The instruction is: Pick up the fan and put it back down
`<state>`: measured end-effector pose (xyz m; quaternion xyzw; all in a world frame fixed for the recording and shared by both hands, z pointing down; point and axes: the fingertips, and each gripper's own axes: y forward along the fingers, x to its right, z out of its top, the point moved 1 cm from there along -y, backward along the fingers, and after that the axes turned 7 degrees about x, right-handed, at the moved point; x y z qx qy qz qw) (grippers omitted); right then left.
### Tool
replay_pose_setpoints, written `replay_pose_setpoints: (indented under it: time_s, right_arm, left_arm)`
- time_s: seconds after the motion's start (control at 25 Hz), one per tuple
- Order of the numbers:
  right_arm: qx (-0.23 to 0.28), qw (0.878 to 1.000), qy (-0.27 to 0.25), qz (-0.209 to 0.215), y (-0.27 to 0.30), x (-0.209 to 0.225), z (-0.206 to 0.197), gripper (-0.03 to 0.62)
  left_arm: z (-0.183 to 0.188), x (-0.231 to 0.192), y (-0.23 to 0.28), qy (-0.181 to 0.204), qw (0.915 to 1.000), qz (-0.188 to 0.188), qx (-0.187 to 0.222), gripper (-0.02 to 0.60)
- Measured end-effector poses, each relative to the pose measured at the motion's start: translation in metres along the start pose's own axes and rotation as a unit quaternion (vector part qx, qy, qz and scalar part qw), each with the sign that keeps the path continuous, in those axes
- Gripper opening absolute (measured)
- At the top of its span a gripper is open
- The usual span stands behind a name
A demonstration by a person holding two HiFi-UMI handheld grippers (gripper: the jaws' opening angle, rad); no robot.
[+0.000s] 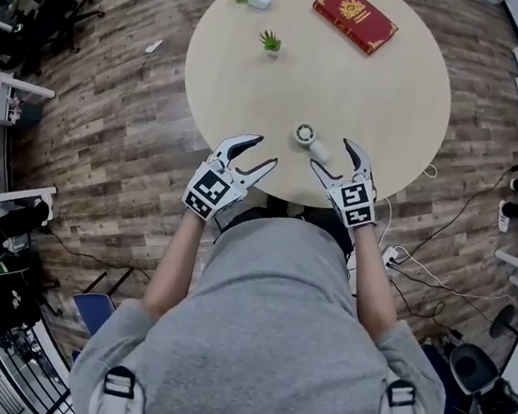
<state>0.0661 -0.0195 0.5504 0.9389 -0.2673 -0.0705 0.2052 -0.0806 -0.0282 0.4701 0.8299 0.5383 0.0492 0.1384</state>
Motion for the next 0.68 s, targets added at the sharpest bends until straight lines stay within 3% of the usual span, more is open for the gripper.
replay_pose_setpoints:
  time_s: [0.68]
  right_arm:
    - [0.001, 1.0, -0.001, 0.002, -0.0079, -0.0053, -0.0034, 0.385]
  left_arm:
    - [0.0002, 0.0098, -0.0048, -0.003, 1.0, 0.003, -0.001, 0.23]
